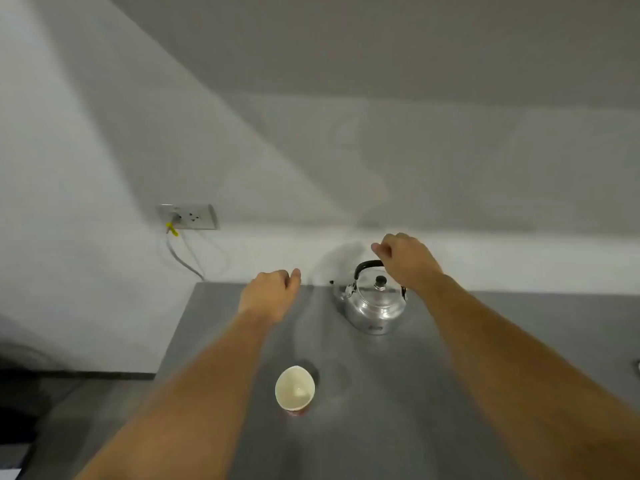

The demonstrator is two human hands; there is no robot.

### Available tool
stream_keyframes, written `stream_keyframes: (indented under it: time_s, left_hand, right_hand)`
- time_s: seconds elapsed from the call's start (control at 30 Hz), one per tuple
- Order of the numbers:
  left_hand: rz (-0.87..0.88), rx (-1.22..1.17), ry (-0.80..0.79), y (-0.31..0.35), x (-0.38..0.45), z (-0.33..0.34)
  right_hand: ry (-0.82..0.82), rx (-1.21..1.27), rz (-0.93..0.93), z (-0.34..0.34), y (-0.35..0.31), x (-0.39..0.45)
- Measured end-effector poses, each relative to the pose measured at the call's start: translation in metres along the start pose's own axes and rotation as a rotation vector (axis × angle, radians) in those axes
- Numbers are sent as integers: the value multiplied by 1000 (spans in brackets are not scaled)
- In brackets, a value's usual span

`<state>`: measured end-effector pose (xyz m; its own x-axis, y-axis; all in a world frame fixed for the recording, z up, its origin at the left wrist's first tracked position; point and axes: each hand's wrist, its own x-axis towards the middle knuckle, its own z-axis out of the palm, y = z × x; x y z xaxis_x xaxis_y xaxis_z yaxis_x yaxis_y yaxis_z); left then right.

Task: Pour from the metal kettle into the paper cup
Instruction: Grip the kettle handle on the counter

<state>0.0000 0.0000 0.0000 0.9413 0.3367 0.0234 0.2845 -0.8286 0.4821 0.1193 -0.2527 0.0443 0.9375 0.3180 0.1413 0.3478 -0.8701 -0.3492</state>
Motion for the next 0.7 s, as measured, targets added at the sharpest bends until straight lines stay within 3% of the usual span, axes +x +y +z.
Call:
stream_keyframes:
  time_s: [0.37,0.7]
  left_hand:
    - [-98,34,-35,-23,13,36]
    - [-164,22,-91,-28,7,57]
  right_hand:
    - [-186,-61,-10,55,45,30]
    - [-169,210,169,66,53,29]
